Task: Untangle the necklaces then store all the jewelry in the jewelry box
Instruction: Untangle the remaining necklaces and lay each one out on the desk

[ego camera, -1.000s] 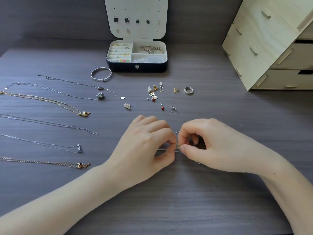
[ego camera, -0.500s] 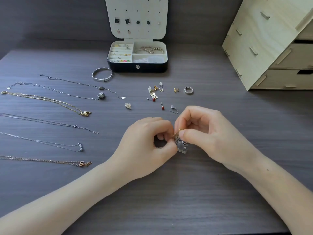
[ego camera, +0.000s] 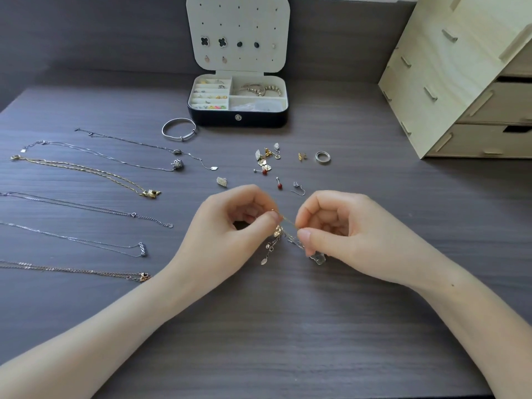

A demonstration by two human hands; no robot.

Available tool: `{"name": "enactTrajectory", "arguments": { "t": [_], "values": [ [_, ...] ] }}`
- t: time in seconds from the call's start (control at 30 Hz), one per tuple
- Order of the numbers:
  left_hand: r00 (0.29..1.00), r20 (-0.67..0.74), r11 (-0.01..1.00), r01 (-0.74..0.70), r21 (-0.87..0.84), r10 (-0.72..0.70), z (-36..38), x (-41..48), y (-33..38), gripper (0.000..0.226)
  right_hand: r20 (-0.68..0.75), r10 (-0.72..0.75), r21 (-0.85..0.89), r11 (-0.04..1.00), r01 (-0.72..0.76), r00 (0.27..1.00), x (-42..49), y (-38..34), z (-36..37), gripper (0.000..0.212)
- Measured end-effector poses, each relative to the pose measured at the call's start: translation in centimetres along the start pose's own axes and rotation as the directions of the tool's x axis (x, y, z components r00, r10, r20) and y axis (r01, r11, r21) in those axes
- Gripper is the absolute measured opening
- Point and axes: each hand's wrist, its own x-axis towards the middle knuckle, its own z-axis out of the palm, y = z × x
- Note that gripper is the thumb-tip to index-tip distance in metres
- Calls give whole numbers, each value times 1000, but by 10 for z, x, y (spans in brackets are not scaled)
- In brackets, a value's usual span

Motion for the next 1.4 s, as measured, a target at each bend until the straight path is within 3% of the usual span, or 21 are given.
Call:
{"name": "enactTrajectory", "arguments": {
  "t": [0.13, 0.23, 0.37, 0.5, 0.63, 0.73, 1.0, 1.13, 1.27, 1.4],
  "values": [
    [995, 76, 998, -62, -34, 64, -6, -2, 2, 5, 70, -2, -40, 999, 5, 998, -3, -2, -7, 13],
    [960, 180, 969, -232, 84, 215, -17, -6, 1, 5, 136, -2, -89, 996, 15, 991, -4, -2, -11, 15],
    [842, 366, 806, -510, 301, 396, -31, -13, -7, 8, 226, -30, -166, 984, 69, 974, -6, 1, -10, 22],
    [753, 485, 649, -644, 404, 445, -34, -19, -13, 14, 246, -89, -258, 954, 154, 965, -8, 3, -10, 21],
    [729, 517, 604, -673, 427, 448, -36, -20, -13, 17, 86, -170, -324, 927, 189, 982, -6, 2, -7, 16],
    [729, 534, 611, -669, 423, 428, -36, -20, -13, 16, -20, -233, -535, 824, 186, 972, -2, 5, 0, 15],
    [754, 546, 671, -619, 408, 364, -39, -18, -17, 12, 91, -41, -604, 792, 88, 995, -4, 3, -4, 15],
    [756, 546, 677, -615, 404, 361, -37, -18, -17, 13, 20, -154, -580, 803, 136, 988, 3, -5, 2, 10],
    [759, 538, 683, -612, 399, 366, -37, -18, -17, 14, 160, -125, -661, 724, 200, 979, 19, -12, 12, 13],
    [765, 537, 697, -599, 393, 355, -39, -19, -19, 12, 237, -34, -602, 779, 175, 971, 28, -14, 11, 13]
  ]
}}
